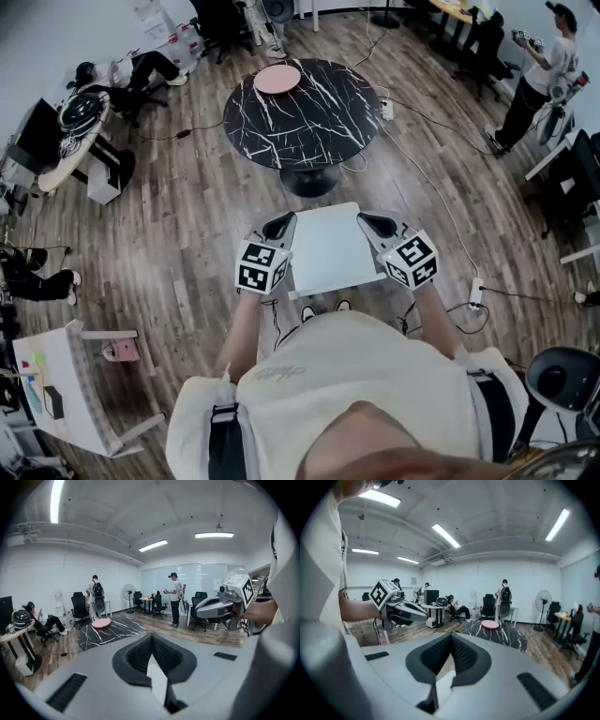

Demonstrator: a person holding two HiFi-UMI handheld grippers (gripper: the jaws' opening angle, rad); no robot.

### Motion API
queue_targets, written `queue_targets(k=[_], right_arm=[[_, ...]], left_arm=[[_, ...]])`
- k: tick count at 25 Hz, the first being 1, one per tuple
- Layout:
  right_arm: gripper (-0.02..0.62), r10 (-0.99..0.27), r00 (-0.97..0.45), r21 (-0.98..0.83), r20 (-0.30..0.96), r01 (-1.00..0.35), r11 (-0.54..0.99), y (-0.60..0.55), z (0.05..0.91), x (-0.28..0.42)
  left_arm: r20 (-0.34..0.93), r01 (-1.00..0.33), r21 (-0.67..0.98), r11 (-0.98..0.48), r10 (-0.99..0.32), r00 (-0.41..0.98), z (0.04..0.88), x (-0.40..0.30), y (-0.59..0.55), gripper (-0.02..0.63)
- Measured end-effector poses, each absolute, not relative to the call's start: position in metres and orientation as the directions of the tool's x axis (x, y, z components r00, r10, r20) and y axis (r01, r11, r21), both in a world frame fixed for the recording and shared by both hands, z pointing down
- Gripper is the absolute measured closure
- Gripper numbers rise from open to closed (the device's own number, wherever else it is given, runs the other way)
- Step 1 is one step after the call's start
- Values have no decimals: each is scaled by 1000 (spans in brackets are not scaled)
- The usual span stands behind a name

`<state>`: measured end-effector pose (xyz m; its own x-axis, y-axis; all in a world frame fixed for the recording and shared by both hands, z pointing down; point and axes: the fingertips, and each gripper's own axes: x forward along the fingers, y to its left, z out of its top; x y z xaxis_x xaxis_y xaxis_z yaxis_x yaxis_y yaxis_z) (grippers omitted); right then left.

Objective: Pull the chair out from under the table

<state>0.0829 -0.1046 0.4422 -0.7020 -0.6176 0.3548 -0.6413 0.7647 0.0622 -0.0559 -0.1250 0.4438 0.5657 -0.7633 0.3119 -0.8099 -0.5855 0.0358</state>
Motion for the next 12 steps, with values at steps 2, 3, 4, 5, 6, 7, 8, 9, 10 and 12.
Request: queue_targets(k=[2,3,4,5,6,7,8,9,10,12], right_arm=[[589,-658,-674,117,337,-663,739,-116,426,79],[589,-676,-660,133,327,-676,725,-121,419,78],[589,-690,-652,144,314,-686,713,-125,411,76],[589,-698,-651,148,298,-691,708,-129,403,74],[589,-701,-656,148,280,-692,707,-132,396,70],[589,-702,-663,146,261,-691,708,-134,388,68],[589,-703,-668,144,243,-692,708,-136,381,66],[589,-705,-672,142,227,-693,706,-138,373,66],[589,-708,-675,139,210,-696,705,-140,367,66],[589,-714,-678,131,174,-703,699,-143,353,66]], left_arm=[[276,-825,13,-565,-791,546,427,-59,-134,589],[260,-833,1,-554,-804,535,420,-61,-138,589],[243,-840,-8,-542,-816,524,412,-64,-142,589],[225,-848,-15,-530,-828,514,404,-67,-146,589],[206,-855,-19,-519,-839,504,396,-71,-150,589],[187,-861,-22,-509,-848,496,388,-74,-154,589],[166,-866,-24,-500,-856,490,380,-77,-156,589],[147,-871,-28,-491,-864,482,372,-79,-158,589],[129,-876,-35,-481,-871,473,365,-82,-158,589],[102,-886,-52,-460,-885,454,354,-89,-159,589]])
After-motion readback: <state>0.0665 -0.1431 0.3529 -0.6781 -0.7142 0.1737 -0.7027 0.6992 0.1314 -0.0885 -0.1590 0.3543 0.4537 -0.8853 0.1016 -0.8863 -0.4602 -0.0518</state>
